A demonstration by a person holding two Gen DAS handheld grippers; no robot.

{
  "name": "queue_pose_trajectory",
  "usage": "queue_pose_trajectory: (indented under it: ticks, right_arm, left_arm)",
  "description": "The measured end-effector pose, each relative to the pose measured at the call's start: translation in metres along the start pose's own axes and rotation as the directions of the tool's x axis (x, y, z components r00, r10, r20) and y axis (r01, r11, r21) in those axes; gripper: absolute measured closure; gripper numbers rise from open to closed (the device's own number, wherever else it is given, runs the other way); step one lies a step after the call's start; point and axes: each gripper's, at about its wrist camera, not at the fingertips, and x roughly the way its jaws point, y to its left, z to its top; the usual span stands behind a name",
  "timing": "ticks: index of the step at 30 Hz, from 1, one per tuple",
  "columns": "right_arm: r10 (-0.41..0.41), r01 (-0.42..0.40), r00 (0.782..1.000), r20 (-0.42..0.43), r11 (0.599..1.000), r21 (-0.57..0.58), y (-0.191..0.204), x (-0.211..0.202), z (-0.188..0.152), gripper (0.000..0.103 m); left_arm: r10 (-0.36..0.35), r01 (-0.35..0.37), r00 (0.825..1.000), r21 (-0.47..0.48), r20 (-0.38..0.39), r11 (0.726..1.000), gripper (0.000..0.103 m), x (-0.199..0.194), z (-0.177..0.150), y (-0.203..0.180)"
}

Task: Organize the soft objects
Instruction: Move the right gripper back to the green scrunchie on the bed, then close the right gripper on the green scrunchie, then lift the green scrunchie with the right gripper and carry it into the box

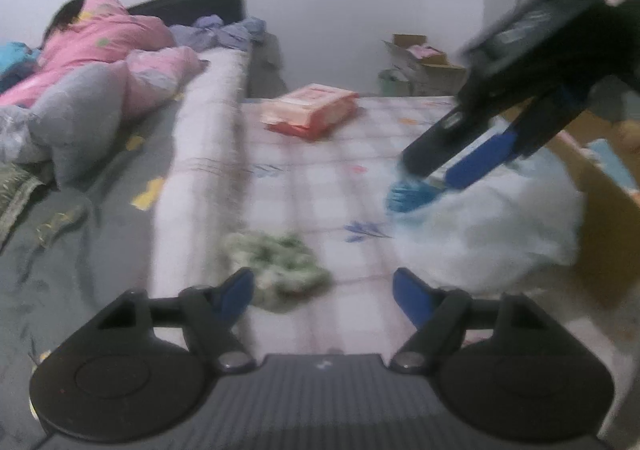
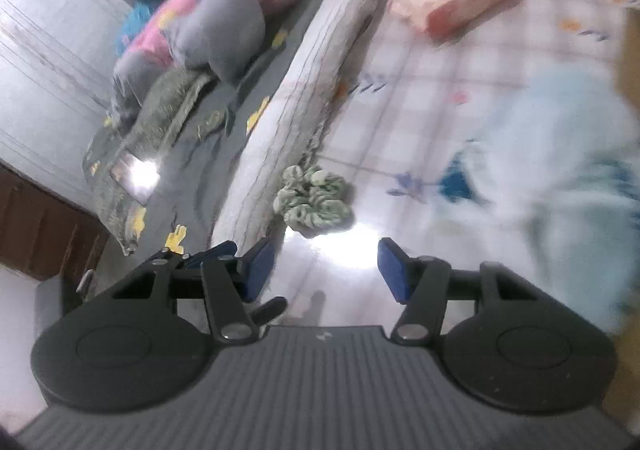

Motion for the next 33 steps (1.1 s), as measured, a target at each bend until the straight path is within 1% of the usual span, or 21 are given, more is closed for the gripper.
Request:
queue_pose_trajectory:
  ticks: [1, 3, 4, 8, 12, 13, 14, 15, 16, 17, 20, 21, 23, 25, 28, 31, 33]
  right_arm:
    - [-0.001, 0.001, 1.0, -0.02, 1.0, 0.015, 0.002, 0.014, 0.007, 0.046]
    - [0.001, 0.001, 0.998, -0.061, 0.999, 0.043, 0.003, 0.045, 0.02, 0.046]
    - [-0.012, 0.016, 0.997, -0.073, 0.998, 0.059, 0.003, 0.061, 0.028, 0.046]
    - [-0.064, 0.074, 0.991, -0.114, 0.993, 0.093, -0.005, 0.111, 0.045, 0.047]
    - [-0.082, 0.094, 0.985, -0.154, 0.993, 0.075, -0.007, 0.148, 0.052, 0.049]
    - [-0.086, 0.098, 0.982, -0.166, 0.993, 0.07, -0.007, 0.155, 0.053, 0.05]
    - [-0.083, 0.096, 0.98, -0.179, 0.993, 0.064, -0.006, 0.162, 0.053, 0.051]
    - [-0.086, 0.098, 0.978, -0.188, 0.994, 0.054, -0.005, 0.167, 0.052, 0.053]
    - [-0.088, 0.096, 0.98, -0.177, 0.995, 0.038, -0.003, 0.168, 0.052, 0.055]
    - [-0.093, 0.099, 0.98, -0.177, 0.995, 0.026, 0.0, 0.171, 0.053, 0.057]
    - [-0.084, 0.093, 0.979, -0.184, 0.995, 0.037, -0.002, 0.172, 0.052, 0.076]
    - [-0.082, 0.092, 0.98, -0.183, 0.995, 0.043, -0.003, 0.169, 0.05, 0.081]
    - [-0.077, 0.087, 0.981, -0.176, 0.995, 0.052, -0.005, 0.163, 0.046, 0.087]
    - [-0.064, 0.074, 0.986, -0.155, 0.996, 0.058, -0.005, 0.149, 0.042, 0.09]
    - [-0.041, 0.047, 0.994, -0.101, 0.998, 0.052, -0.003, 0.116, 0.034, 0.091]
    - [-0.019, 0.02, 0.999, -0.027, 0.999, 0.037, 0.0, 0.071, 0.023, 0.092]
    - [-0.015, 0.014, 0.999, 0.03, 1.0, 0.025, -0.002, 0.036, 0.013, 0.092]
  left_arm:
    - [0.02, -0.02, 1.0, 0.007, 0.002, 1.0, 0.026, 0.007, 0.001, 0.003]
    - [0.057, -0.057, 0.998, 0.016, -0.012, 0.998, 0.034, 0.023, 0.002, 0.008]
    - [0.068, -0.067, 0.997, 0.019, -0.024, 0.998, 0.039, 0.031, 0.002, 0.011]
    - [0.072, -0.071, 0.996, 0.02, -0.061, 0.997, 0.046, 0.054, 0.002, 0.019]
    - [0.089, -0.085, 0.992, 0.038, -0.09, 0.996, 0.055, 0.067, 0.002, 0.018]
    - [0.092, -0.089, 0.991, 0.04, -0.096, 0.995, 0.059, 0.069, 0.001, 0.018]
    - [0.093, -0.089, 0.991, 0.039, -0.101, 0.995, 0.063, 0.071, 0.001, 0.018]
    - [0.092, -0.089, 0.99, 0.036, -0.106, 0.995, 0.065, 0.073, 0.001, 0.018]
    - [0.093, -0.09, 0.99, 0.03, -0.11, 0.996, 0.07, 0.075, 0.0, 0.019]
    - [0.093, -0.091, 0.989, 0.023, -0.113, 0.996, 0.076, 0.076, 0.0, 0.019]
    - [0.085, -0.085, 0.99, 0.003, -0.117, 0.996, 0.089, 0.075, 0.001, 0.019]
    - [0.082, -0.083, 0.99, 0.001, -0.113, 0.997, 0.09, 0.075, 0.003, 0.02]
    - [0.082, -0.082, 0.991, 0.004, -0.102, 0.997, 0.094, 0.069, 0.004, 0.018]
    - [0.072, -0.073, 0.994, -0.001, -0.082, 0.997, 0.095, 0.057, 0.007, 0.016]
    - [0.045, -0.045, 0.998, -0.009, -0.033, 0.999, 0.095, 0.035, 0.016, 0.009]
    - [0.0, 0.0, 1.0, -0.003, 0.029, 1.0, 0.095, 0.009, 0.029, -0.006]
    - [-0.046, 0.046, 0.997, 0.003, 0.067, 0.999, 0.095, -0.008, 0.039, -0.019]
